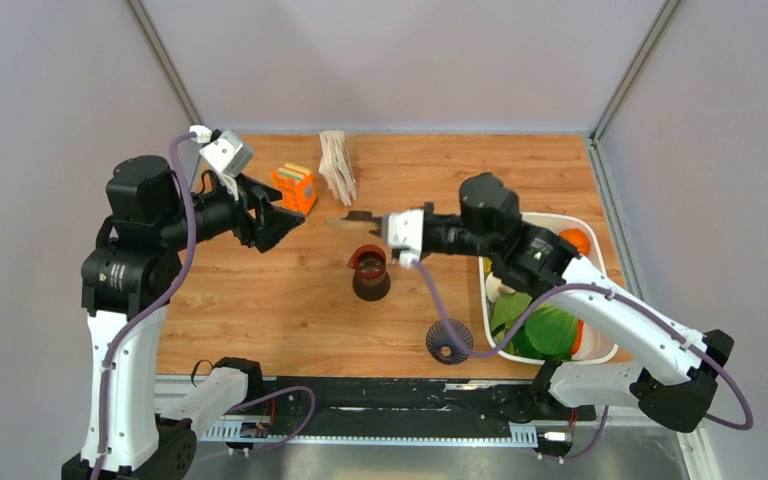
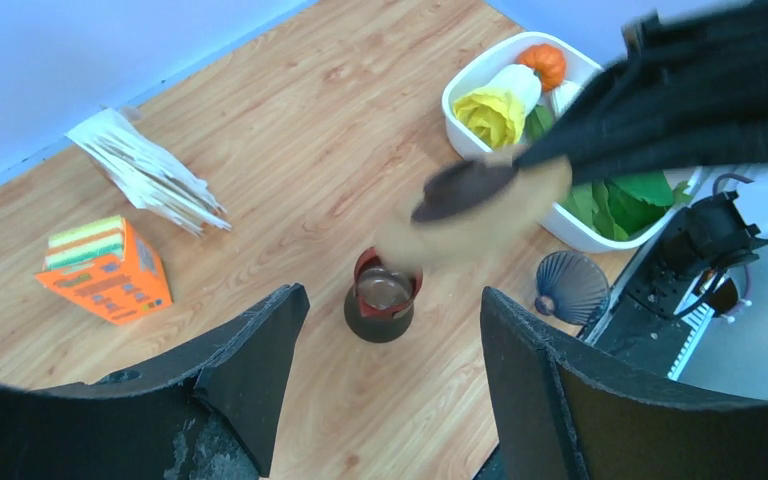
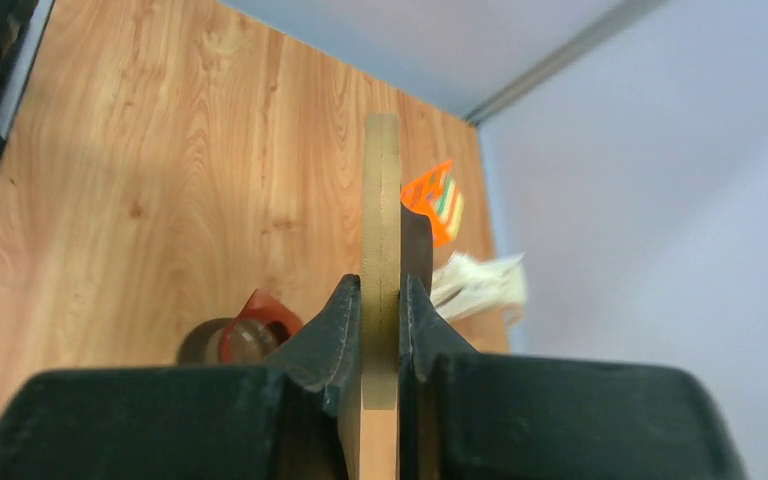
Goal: Place the coffee filter in the dripper
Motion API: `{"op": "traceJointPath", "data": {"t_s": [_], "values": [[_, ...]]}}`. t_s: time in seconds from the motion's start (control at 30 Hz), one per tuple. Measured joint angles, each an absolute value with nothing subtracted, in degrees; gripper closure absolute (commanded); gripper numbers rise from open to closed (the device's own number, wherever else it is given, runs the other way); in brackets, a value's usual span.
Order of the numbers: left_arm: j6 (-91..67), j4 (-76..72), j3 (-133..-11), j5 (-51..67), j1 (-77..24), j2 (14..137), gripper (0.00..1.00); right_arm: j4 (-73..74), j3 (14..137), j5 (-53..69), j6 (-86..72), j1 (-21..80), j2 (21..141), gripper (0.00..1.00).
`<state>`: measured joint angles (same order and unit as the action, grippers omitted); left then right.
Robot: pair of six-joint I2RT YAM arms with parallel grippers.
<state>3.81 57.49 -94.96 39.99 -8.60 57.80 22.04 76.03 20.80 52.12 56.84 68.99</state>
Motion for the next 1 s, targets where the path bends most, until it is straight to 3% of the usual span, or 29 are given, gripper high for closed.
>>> {"op": "traceJointPath", "data": {"t_s": [0.23, 0.33, 0.67, 1.0], "values": [[-1.5, 46.1, -82.9, 43.2, -6.4, 55.2, 0.28, 22.6, 78.4, 40.3, 15.5, 31.7, 71.5, 1.00], [-3.5, 40.7, -76.2, 48.4, -6.3, 55.6, 0.30, 20.1, 77.8, 49.2, 1.0, 25.9, 74.7, 1.00], [-14.7, 25.5, -57.5, 58.5, -11.0, 54.5, 0.37, -1.1, 65.2, 66.6, -31.0, 25.5, 75.6, 1.00], [-24.7, 13.4, -49.5, 61.1, -14.5, 51.4, 0.39, -11.6, 64.0, 69.6, -40.6, 25.5, 76.5, 1.00]]}}
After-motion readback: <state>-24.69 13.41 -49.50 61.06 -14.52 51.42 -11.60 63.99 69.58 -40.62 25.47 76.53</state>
